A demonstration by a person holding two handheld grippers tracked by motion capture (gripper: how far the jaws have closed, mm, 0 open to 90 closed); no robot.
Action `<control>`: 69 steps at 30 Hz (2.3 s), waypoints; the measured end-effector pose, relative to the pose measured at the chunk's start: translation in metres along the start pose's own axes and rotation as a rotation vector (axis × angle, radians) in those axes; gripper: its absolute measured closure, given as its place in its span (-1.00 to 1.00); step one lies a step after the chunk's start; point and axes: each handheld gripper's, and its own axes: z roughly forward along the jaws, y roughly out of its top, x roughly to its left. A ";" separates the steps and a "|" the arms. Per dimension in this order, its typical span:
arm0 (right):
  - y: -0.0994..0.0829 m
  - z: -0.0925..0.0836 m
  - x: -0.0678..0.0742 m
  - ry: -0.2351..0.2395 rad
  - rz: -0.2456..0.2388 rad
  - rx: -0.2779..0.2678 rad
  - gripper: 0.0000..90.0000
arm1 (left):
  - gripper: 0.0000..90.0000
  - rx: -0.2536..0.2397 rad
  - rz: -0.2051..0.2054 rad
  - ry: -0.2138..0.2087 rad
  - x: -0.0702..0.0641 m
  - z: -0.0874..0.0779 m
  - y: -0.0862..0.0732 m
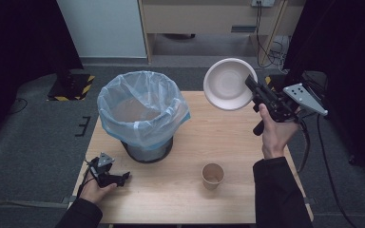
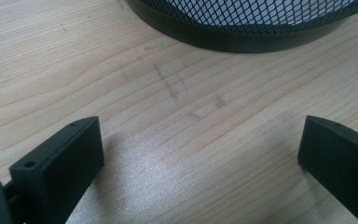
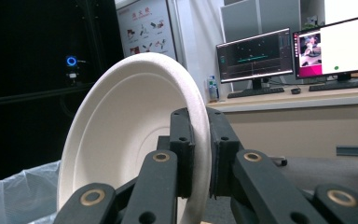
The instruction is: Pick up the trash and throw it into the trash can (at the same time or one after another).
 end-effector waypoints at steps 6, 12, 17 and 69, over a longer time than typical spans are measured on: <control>0.005 0.011 0.011 0.020 -0.004 -0.005 0.85 | -1.00 0.000 0.000 0.000 0.000 0.000 0.000; 0.009 0.022 0.022 0.039 -0.012 -0.011 0.85 | -1.00 0.000 0.000 0.000 0.000 0.000 0.000; 0.012 0.031 0.032 0.057 -0.012 -0.013 0.85 | -1.00 0.000 0.000 0.000 0.000 0.000 0.000; -0.023 0.126 0.118 0.191 -0.019 0.076 0.85 | -1.00 -0.002 0.000 0.000 0.000 0.000 0.000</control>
